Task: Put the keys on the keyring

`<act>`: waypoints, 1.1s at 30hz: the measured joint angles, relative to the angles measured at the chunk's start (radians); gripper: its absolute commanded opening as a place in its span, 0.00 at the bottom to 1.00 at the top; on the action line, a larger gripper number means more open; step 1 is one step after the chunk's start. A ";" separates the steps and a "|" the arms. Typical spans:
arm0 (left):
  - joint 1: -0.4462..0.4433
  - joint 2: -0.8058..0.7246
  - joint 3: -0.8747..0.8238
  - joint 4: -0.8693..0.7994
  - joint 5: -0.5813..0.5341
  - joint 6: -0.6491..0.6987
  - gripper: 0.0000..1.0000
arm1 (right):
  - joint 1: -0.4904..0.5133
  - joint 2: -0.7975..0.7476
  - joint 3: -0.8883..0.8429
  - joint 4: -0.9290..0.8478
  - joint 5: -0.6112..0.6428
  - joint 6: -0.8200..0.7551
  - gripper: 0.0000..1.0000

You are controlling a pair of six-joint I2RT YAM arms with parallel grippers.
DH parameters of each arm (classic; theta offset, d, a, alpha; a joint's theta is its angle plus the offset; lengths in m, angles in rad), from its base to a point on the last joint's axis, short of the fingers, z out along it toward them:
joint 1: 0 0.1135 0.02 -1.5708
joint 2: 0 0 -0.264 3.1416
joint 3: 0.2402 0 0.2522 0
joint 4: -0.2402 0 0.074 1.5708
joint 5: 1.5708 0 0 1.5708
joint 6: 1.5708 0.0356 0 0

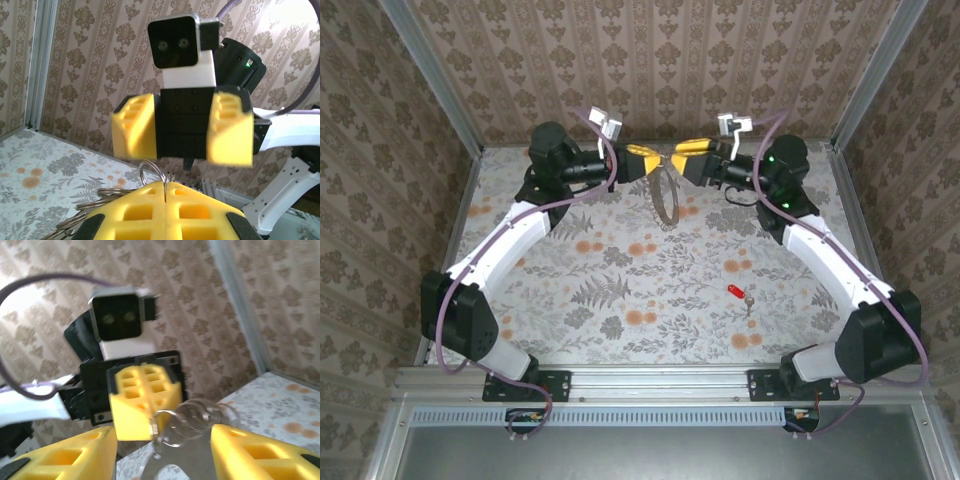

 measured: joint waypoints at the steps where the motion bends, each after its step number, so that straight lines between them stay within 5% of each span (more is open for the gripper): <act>1: -0.001 -0.004 -0.005 -0.008 -0.008 0.018 0.00 | -0.017 -0.024 -0.016 -0.016 0.019 0.002 0.57; 14: -0.036 -0.086 -0.163 0.090 -0.143 0.336 0.00 | -0.074 -0.185 -0.275 -0.159 0.283 0.105 0.59; 33: -0.051 -0.086 -0.187 0.221 -0.169 0.391 0.00 | -0.027 -0.175 -0.314 -0.046 0.198 0.183 0.54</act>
